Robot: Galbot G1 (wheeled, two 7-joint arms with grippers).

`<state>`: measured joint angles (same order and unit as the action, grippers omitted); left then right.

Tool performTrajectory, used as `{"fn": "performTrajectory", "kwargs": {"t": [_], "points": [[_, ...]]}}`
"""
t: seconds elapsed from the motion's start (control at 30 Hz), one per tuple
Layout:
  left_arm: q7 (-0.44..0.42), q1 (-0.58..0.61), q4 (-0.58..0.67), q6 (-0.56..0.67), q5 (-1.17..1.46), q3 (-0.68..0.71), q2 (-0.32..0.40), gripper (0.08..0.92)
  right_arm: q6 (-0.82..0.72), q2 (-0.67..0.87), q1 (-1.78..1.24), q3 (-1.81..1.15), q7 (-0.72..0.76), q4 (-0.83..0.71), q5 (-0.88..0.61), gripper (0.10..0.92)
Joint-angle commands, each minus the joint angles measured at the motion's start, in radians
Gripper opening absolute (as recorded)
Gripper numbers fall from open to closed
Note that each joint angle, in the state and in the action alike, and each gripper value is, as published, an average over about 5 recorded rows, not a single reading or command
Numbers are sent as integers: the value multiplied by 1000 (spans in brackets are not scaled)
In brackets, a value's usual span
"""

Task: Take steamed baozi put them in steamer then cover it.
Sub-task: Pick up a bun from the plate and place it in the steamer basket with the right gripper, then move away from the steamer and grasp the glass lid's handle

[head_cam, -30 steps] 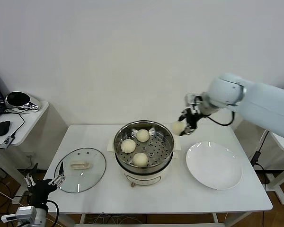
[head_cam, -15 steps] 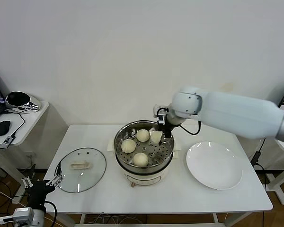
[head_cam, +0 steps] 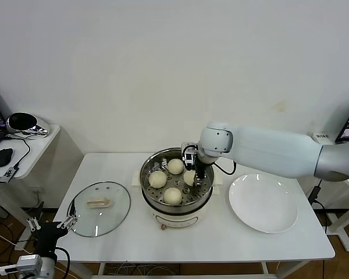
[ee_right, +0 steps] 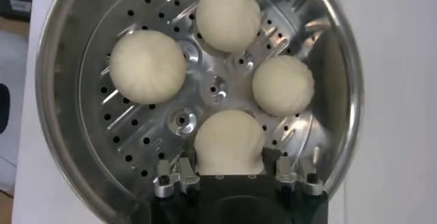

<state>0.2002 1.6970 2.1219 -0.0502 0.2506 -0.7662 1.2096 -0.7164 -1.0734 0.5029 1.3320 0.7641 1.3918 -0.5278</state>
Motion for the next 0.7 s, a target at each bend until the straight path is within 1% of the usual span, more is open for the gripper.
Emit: {"fn": "performTrajectory", "kwargs": {"t": [0.03,0.1,0.27,0.33,0.4,0.47,0.53,0.6,0.63,0.7], "points": [[0,-1,-2,0,0,-1,-4,823,-10,-15,-23,-16,-2,-12,13,622],[0,-2,-3,0,-1,0,-6,823,-10,-2,-5,-23,3,0,12,658],[0,-4,-7,-1,-1,0,-12,823,-12,80,46,-75,12,74,-4,788],[0,-5,-11,-1,1,-1,-15,823,-11,132,57,-116,7,120,-16,813],[1,-8,-13,-1,3,-3,-17,823,-6,187,53,-164,-20,169,-36,819],[2,-11,-13,-4,6,-3,-17,823,11,253,27,-214,-107,224,-99,822],[3,-14,-12,-6,7,-2,-15,823,62,338,-35,-263,-263,291,-200,823],[11,-18,-15,-6,7,0,-9,823,159,437,-155,-354,-431,364,-276,823],[16,-20,-18,-6,7,1,-5,823,214,482,-245,-431,-500,397,-279,823],[28,-23,-23,-4,8,3,4,823,337,552,-459,-610,-604,451,-241,823]]}}
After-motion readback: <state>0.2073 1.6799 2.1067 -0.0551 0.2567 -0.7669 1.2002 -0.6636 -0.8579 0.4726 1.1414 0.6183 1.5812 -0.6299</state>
